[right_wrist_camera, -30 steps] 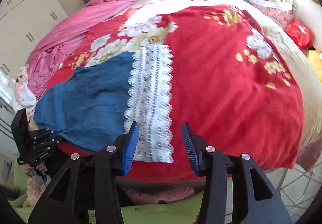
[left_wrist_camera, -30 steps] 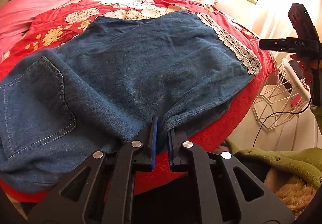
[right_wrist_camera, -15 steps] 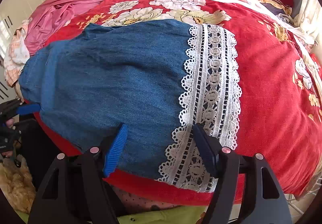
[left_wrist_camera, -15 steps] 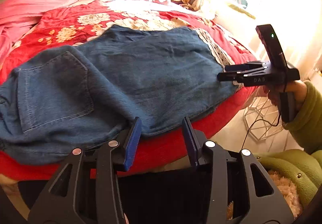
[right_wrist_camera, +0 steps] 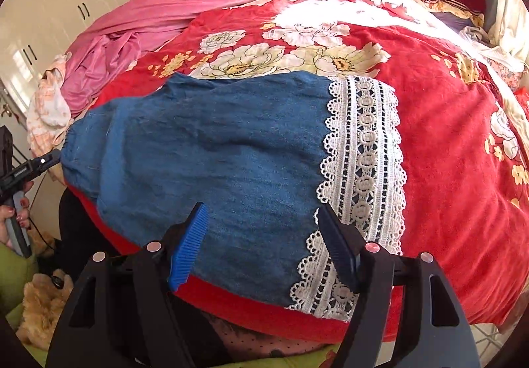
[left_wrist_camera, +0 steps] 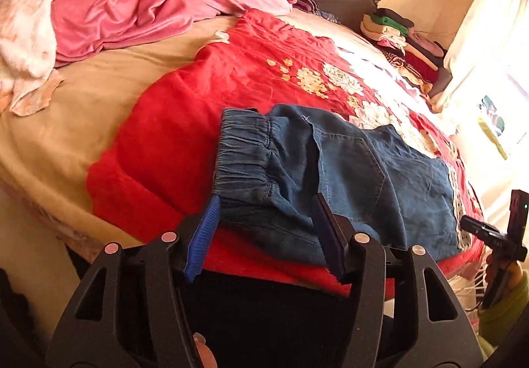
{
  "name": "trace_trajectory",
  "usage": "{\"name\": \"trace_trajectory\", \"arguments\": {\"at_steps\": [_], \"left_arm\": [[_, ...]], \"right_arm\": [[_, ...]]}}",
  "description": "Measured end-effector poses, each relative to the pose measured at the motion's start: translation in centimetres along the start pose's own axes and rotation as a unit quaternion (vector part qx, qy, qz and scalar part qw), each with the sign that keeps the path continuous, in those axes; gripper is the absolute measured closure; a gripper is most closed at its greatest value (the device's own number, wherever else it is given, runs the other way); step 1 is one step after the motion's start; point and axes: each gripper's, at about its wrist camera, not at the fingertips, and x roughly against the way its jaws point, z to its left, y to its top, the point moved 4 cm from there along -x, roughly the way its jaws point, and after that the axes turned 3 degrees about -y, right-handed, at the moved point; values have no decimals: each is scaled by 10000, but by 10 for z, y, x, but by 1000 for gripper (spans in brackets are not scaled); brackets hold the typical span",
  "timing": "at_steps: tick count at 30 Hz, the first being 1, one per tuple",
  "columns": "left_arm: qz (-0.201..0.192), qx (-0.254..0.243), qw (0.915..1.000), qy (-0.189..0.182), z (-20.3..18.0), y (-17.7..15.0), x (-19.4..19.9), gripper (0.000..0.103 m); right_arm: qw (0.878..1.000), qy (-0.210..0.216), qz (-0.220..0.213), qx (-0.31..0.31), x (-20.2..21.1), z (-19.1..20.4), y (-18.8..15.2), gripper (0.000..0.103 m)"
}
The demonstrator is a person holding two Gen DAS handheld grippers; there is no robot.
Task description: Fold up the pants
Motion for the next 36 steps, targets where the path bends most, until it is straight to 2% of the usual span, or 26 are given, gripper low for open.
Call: {"name": "trace_trajectory", "arguments": {"at_steps": [2,5,6,8,10,12,13,14,15,17,19,22,24,30,33,36], "left_arm": [[40,79,10000,-2,5,3,-7,40],[164,185,9997,3,6,3,-26,42],[186,150,9997,92,4,3,-32,57],[72,-7,9998,198,-3,7,-32,66],[-65,2,10000,-21,-5,16,-23,68],[-275,-129,9993,195,-1,28,-9,68],[-302,-156,9989,315,4,31,-5,68],[-213,-117,9993,267,10,31,-6,68],[-79,-70,9997,216,15,27,-10,67],[240,-20,9991,352,25,15,-26,65],[352,-4,9987,371,28,3,-36,59],[158,126,9994,277,30,2,-28,53],[27,165,9990,418,32,4,-16,44],[-532,13,9956,768,20,21,32,38],[-594,-463,9961,464,-16,36,33,36],[-375,-862,9956,38,-54,47,10,36]], "right_arm": [[10000,16,67,20,-5,2,-2,35],[9999,31,154,25,-12,4,-3,36],[9998,31,183,24,-14,5,-3,35],[9996,25,271,36,-20,4,-6,35],[9995,26,303,27,-22,3,-7,35],[9995,48,308,37,-22,3,-7,35],[9995,64,307,18,-22,2,-8,35],[9995,78,301,5,-22,1,-8,35],[9995,72,296,12,-23,1,-9,35],[9996,61,286,28,-24,2,-10,35],[9995,41,309,49,-25,2,-9,35],[9997,79,235,40,-17,2,-6,36],[10000,47,35,66,-7,1,-3,36],[9993,-49,-373,33,10,-10,14,36],[9984,-153,-533,-71,12,-24,28,36],[9979,-153,-561,-279,11,-42,42,36]]}}
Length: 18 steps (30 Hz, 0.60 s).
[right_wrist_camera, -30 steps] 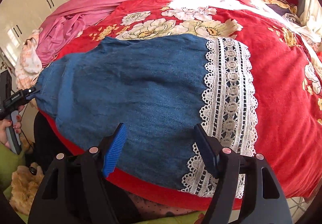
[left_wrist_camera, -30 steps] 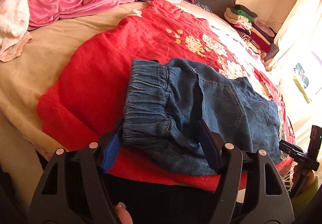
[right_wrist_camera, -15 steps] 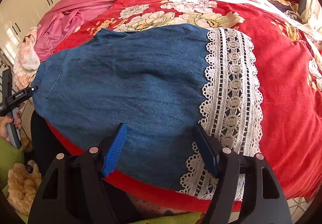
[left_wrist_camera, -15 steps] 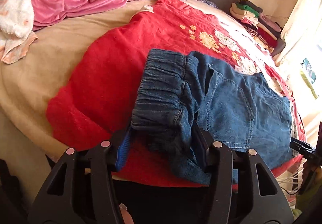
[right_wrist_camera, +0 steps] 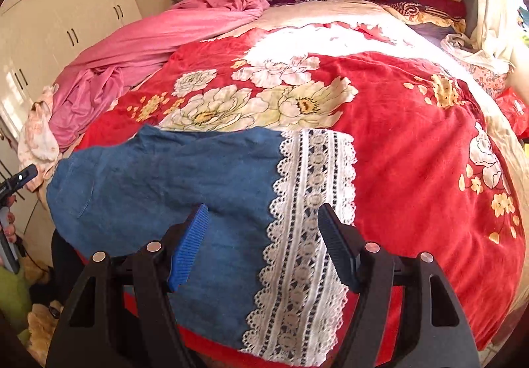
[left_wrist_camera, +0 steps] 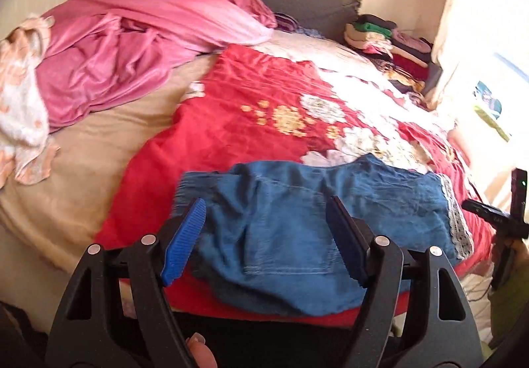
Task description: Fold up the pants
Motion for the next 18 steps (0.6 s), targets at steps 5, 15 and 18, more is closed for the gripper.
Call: {"name": "trace_trajectory", "arguments": {"at_steps": [5,15,18], "left_arm": [[454,-534,9951,-704,-63,14,-59,36],[1186,-899,9818,-1182,-109,33,-164,36],[1441,-850,9787,-1192,-105,34,-190,36]], "right_arm": [[9997,-1,83,-218,-13,-23,17,36],[9978,168,379,-515,-66,-61,41,44],[9968,373,463,-526,-82,-58,37,45]]}}
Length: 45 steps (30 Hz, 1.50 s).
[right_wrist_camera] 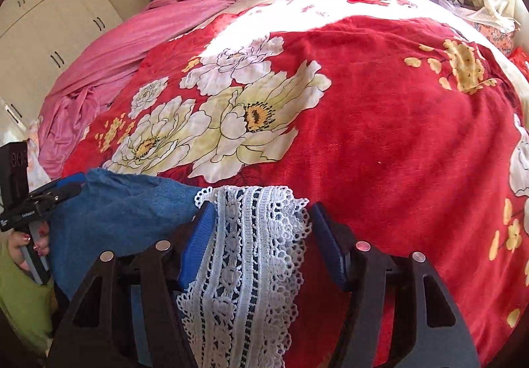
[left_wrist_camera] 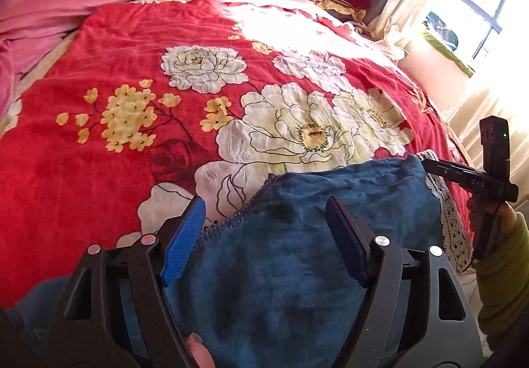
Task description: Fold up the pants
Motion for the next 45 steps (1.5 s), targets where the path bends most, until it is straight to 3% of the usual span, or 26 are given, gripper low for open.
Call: {"name": "trace_trajectory", "arguments": {"at_steps": [5,7,9,12,16,22,25,30,33,36,38,41,45], "left_arm": [[207,-28,9987,-464,1,2,-24,36],[210,-99,9970,-735,-7,0,-26,54],[234,-129,9962,-832,-13,-1,-27,85],[81,-128,9962,-854,-15,0,-19,97],[-324,50,9954,-897,-10,14,1,99],[-490,-239,9981,-295,-20,42,-4,99],[-536,-140,9984,-121,-15,53,-17,99],[-100,-355,9988,327,-7,39,-57,95],[-78,-234,9994,251,2,30,-66,93],[-123,-103,9998,124,6,30,-64,90],[-169,-59,9998,107,7,29,-60,87],[-294,51,9994,171,11,28,-48,66],[-429,234,9985,265,17,19,-22,61]], "right_arm": [[9995,315,-76,41,-4,4,-7,61],[9986,526,-85,38,-4,5,-9,74],[9969,776,-107,-62,-2,6,-11,79],[9962,818,-290,27,7,9,-13,82],[9940,830,-685,187,30,14,-1,83],[9901,570,-1089,675,47,25,51,83],[9911,103,-858,1010,24,27,70,83],[9957,-214,-7,905,-39,9,59,80],[9967,-217,-16,779,-46,3,53,78],[9964,-299,-69,796,-43,3,53,72],[9966,-328,-131,741,-36,2,54,63],[9959,-608,-329,588,-16,-6,55,46],[9965,-579,-552,249,18,-20,41,45]]}}
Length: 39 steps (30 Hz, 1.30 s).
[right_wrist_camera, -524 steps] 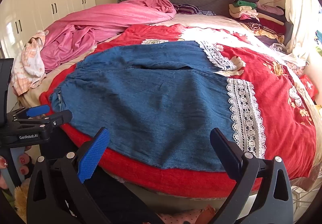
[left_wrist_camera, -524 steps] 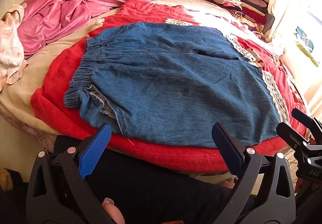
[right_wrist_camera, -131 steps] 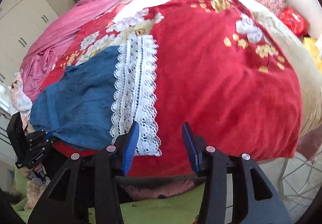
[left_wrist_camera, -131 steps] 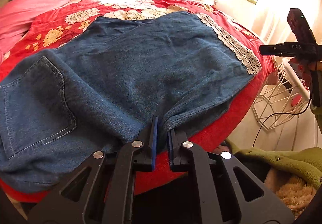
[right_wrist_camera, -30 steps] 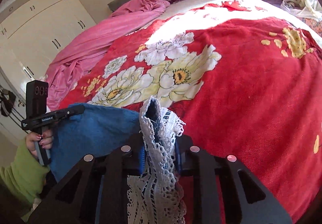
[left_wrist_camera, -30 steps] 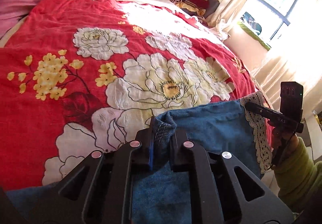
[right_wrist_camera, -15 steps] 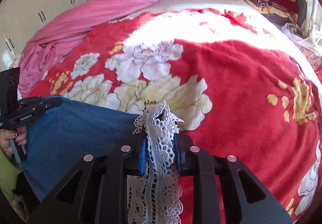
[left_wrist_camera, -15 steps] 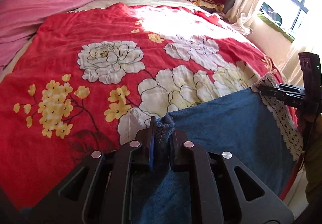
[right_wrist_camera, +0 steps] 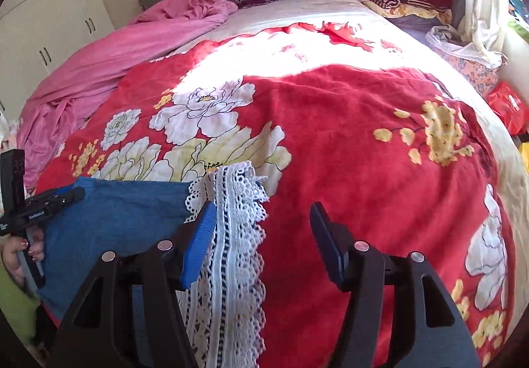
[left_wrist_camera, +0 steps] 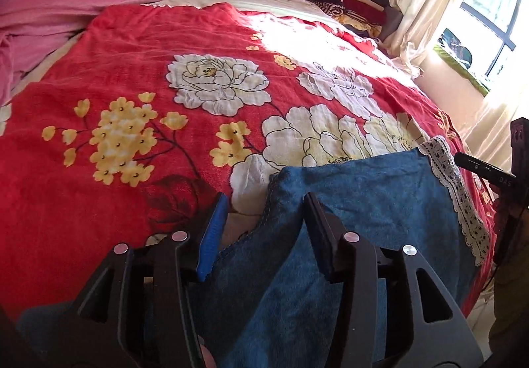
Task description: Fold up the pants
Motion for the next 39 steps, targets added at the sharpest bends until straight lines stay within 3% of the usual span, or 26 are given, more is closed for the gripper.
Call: {"name": "trace_trajectory", "arguments": {"at_steps": [2,8,13,18,25,27,29,31,35,39], "left_arm": [[-102,26,9999,18,1,-7,16,57],[-371,90,9993,-62,-4,-42,61,52],[-518,18,9984,227,-6,-84,89,51],[-652,88,9965,518,-1,-110,116,51],[-792,343,9912,1007,20,-116,139,49],[-713,462,9904,1090,26,-119,136,49],[-584,528,9897,1191,31,-123,129,49],[-498,573,9892,1250,33,-127,123,49],[-440,473,9888,1345,31,-129,122,49],[-375,488,9887,1368,34,-130,119,49]], "right_arm": [[9999,15,-77,-147,17,-6,-12,38],[9987,215,36,-459,50,-10,-64,38],[9975,356,147,-600,68,-5,-93,38],[9958,556,137,-721,77,0,-104,38],[9922,737,283,-968,57,7,-106,36],[9908,845,344,-996,52,10,-109,43],[9902,969,382,-934,50,15,-111,64],[9885,1128,369,-941,52,17,-113,77],[9936,1012,-53,-496,79,23,-105,80],[9975,574,201,-365,75,15,-113,81]]}}
